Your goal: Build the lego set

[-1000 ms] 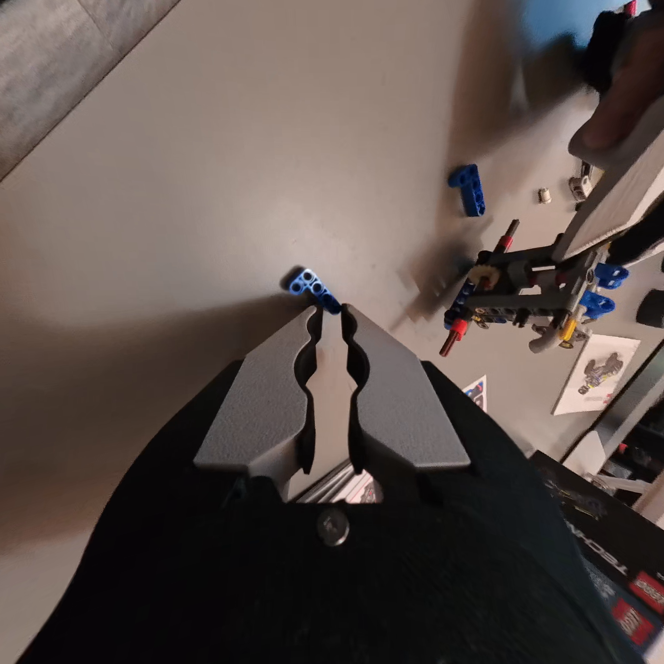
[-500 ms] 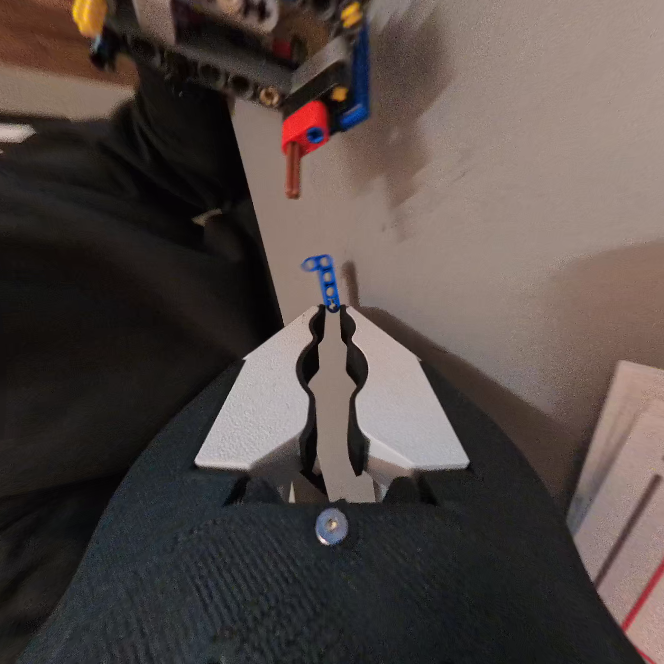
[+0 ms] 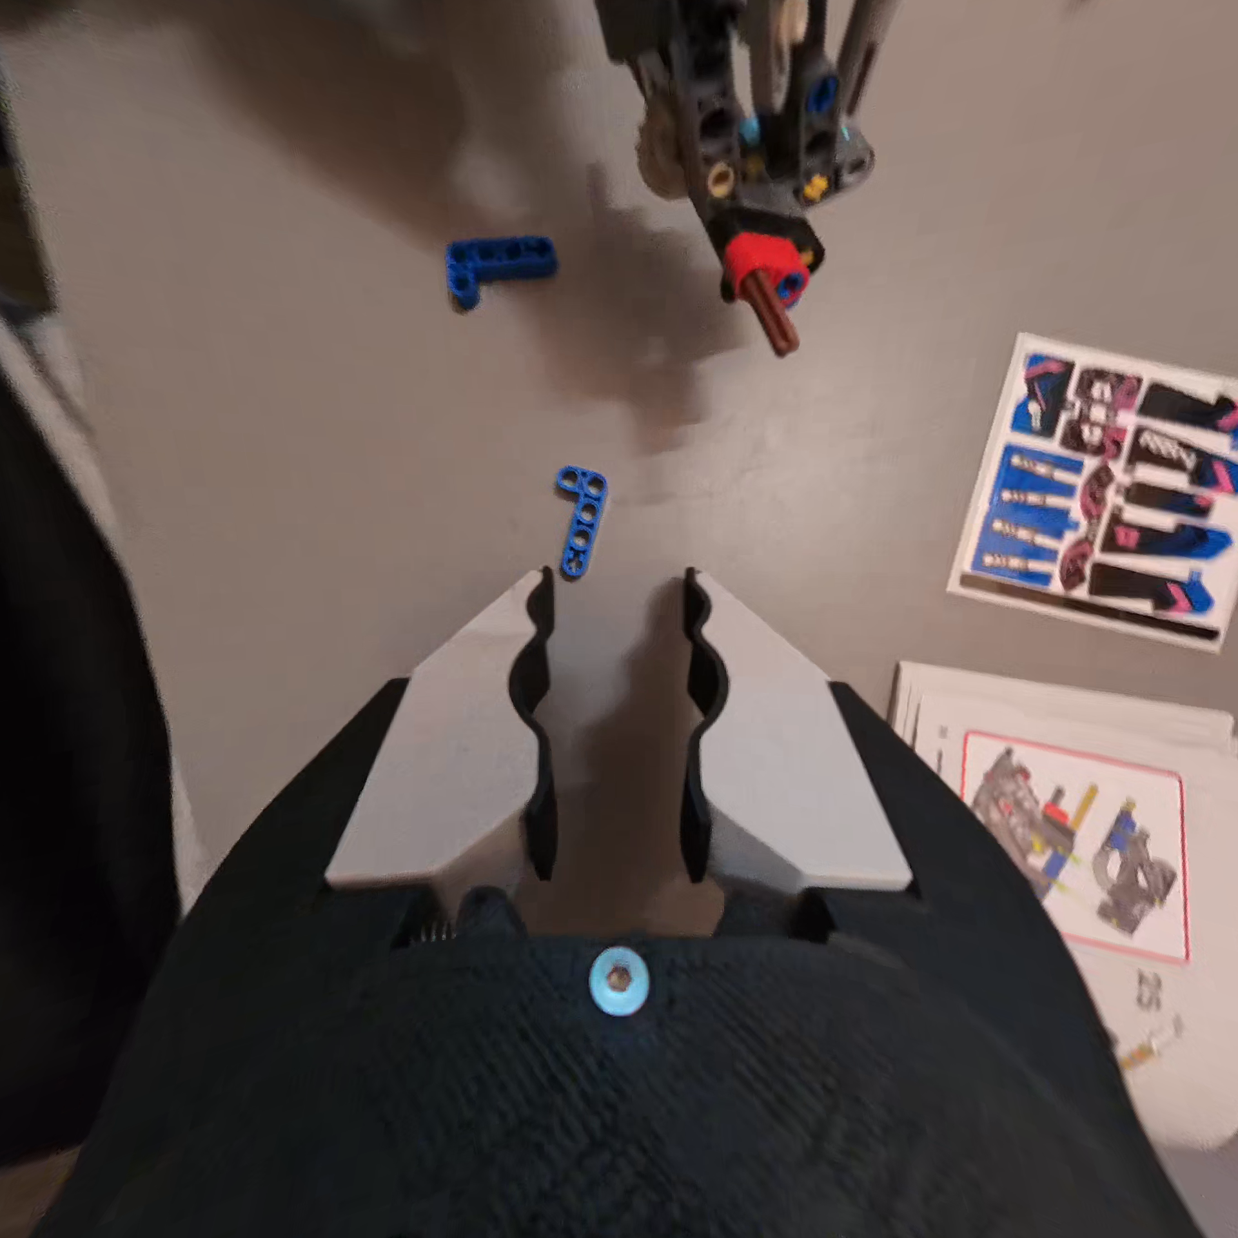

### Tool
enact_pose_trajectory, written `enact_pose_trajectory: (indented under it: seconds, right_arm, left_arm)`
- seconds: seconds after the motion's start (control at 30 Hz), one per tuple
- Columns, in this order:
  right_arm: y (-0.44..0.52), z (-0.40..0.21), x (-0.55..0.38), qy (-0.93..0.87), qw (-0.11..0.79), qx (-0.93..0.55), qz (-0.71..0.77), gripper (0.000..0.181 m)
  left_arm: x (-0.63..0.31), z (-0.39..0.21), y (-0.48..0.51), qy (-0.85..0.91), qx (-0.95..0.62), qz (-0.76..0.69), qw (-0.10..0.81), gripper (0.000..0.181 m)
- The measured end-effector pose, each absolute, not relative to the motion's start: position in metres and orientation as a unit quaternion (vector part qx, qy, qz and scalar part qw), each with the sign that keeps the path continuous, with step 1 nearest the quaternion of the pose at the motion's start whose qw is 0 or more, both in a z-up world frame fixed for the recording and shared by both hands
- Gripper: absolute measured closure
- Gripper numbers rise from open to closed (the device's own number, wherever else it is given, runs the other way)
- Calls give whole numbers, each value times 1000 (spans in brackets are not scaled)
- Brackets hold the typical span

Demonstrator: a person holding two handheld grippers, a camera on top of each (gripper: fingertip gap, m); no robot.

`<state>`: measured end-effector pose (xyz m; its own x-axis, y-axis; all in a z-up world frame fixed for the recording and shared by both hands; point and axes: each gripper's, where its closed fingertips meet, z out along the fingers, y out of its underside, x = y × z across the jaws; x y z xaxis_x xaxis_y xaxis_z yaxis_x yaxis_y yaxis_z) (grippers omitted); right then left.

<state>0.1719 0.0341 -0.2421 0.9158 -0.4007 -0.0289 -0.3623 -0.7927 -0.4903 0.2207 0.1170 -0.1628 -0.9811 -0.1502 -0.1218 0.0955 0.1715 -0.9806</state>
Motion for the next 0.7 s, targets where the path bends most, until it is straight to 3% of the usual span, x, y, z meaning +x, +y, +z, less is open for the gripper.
enact_pose_trajectory:
  seconds: [0.17,0.33,0.47,0.7]
  right_arm:
    - [47,-241,170,176,286,-939,-76,177]
    - [45,-241,167,77,287,-950,-96,181]
    - [24,-241,192,2,231,-956,-179,180]
    - [21,-240,168,143,223,-960,-86,148]
  left_arm:
    - [219,-163,115,759,-14,-644,94,169]
    - [219,-162,115,757,-16,-647,93,169]
    - [219,-163,114,760,-14,-643,94,169]
    - [219,-165,115,763,-15,-639,97,169]
